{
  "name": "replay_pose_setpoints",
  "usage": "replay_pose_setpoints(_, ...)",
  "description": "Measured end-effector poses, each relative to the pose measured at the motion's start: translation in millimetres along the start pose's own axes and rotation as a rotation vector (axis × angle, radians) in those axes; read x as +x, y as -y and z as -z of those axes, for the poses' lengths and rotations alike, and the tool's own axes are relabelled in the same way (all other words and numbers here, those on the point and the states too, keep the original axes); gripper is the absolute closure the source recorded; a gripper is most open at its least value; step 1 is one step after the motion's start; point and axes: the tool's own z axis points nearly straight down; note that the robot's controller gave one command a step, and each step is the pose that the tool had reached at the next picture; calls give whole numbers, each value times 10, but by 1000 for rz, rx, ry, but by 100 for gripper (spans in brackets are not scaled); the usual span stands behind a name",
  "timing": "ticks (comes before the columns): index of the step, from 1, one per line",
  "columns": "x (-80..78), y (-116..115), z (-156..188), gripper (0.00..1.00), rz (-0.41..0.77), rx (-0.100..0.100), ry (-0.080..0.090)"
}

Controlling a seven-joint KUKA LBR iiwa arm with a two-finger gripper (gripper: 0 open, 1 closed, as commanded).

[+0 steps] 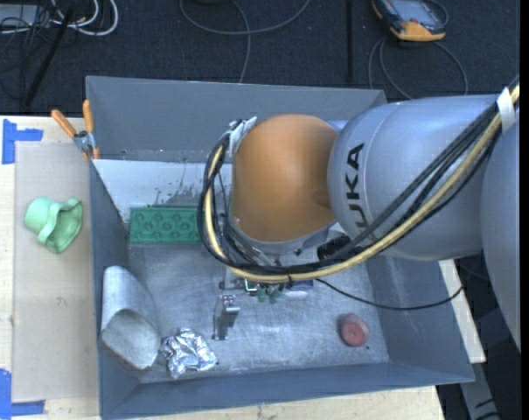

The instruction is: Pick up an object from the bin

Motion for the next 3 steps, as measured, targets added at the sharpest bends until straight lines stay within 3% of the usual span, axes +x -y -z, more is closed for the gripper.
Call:
replay_pose_setpoints(1, 473, 358, -776, 0, 111, 1, -2)
replay_pose_setpoints(2, 317, -97, -1218, 0, 309, -3, 32)
replay_pose_setpoints(3, 359, -93, -1233, 100, 306, -2, 18)
